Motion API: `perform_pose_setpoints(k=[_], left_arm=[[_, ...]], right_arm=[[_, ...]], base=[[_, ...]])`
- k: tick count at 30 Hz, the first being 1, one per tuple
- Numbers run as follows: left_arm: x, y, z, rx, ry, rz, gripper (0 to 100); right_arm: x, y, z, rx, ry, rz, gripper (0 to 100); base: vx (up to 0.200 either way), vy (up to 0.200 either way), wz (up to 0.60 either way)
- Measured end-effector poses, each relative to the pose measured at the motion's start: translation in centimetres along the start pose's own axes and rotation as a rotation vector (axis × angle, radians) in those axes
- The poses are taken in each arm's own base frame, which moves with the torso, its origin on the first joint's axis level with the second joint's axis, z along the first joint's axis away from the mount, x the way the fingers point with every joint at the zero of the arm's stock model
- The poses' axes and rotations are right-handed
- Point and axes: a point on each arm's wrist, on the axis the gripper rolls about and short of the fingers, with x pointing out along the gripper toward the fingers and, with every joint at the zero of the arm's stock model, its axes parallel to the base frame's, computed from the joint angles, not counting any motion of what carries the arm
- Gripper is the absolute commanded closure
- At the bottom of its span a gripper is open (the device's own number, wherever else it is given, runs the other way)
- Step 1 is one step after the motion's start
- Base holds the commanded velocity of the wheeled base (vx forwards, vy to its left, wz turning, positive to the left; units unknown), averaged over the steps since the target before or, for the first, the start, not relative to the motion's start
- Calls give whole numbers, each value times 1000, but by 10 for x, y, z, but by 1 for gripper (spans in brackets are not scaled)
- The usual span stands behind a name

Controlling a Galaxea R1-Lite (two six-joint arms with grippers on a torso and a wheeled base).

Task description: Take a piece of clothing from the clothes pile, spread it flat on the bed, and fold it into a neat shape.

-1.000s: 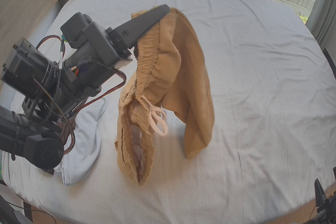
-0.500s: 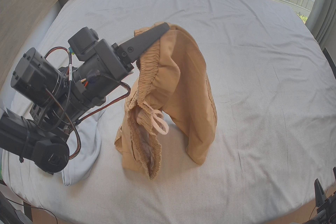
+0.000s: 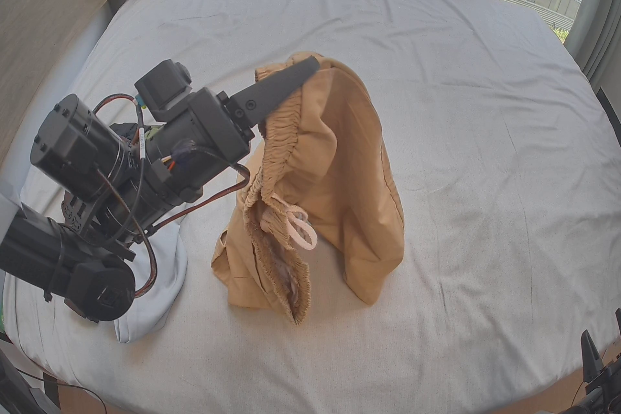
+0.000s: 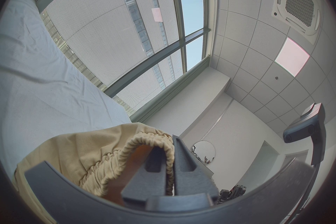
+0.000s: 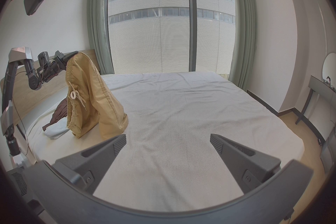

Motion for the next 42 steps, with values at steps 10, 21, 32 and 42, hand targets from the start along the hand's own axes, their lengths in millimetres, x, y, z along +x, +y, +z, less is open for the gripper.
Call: perform_pose_setpoints(k=[10,21,32,42], left_arm=[[0,5,-4,6,7,12,100],[0,6,-4,6,9,18,100],[-2,9,-3,11,5,30,100],[-4,12,-1,18,1,42,100]], right_arm=[[-1,0,12,-6,-100,10,0],[-2,5,69,-27,-167,68,0],[28,13,107,49,-13,575,0],[69,27,133,116,96,870,0]], base=[[0,0,0],[0,0,0],[0,0,0],[0,0,0]])
